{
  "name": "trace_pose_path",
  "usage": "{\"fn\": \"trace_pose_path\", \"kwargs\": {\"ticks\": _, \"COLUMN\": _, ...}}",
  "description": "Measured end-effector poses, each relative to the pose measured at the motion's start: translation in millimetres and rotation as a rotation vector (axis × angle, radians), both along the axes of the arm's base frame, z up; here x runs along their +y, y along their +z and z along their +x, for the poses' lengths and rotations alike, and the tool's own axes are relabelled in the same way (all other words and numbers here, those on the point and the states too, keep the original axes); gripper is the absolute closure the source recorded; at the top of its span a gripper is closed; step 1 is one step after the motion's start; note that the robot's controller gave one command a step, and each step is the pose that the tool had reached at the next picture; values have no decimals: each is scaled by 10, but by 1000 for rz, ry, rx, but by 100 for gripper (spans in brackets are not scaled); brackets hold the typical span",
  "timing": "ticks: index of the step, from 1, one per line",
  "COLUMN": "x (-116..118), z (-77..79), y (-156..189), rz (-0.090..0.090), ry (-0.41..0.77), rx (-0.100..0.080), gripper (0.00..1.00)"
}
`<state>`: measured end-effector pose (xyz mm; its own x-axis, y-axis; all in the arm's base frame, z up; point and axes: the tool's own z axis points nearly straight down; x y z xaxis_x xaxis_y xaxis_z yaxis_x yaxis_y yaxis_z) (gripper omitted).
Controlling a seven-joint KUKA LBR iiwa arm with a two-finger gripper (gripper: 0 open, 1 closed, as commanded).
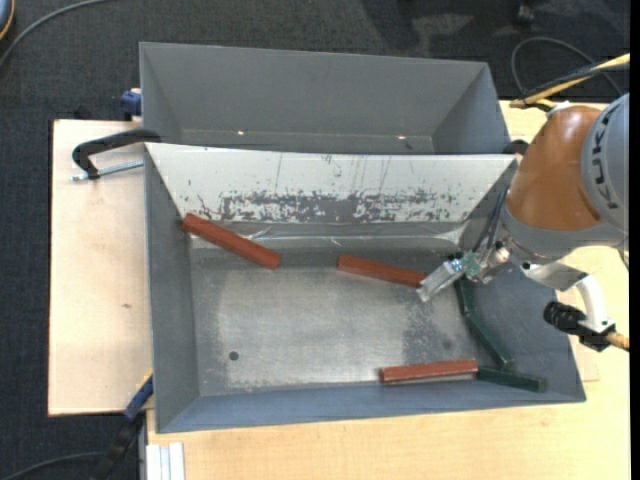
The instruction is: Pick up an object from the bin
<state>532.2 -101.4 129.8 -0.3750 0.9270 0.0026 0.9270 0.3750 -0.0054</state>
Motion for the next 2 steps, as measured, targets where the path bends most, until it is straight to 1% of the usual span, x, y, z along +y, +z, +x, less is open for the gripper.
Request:
{"fn": "trace_pose_path", "kwargs": {"ticks": 1, "x": -218, "z": 500, "y": -479, "rz": 1, "ry": -69, "rx": -9, "gripper": 0}}
{"fn": "trace_pose_path", "kwargs": {"ticks": 2, "x": 448, "z": 73, "y": -520, "rz": 4, "ry": -19, "rx": -2, "gripper": 0}}
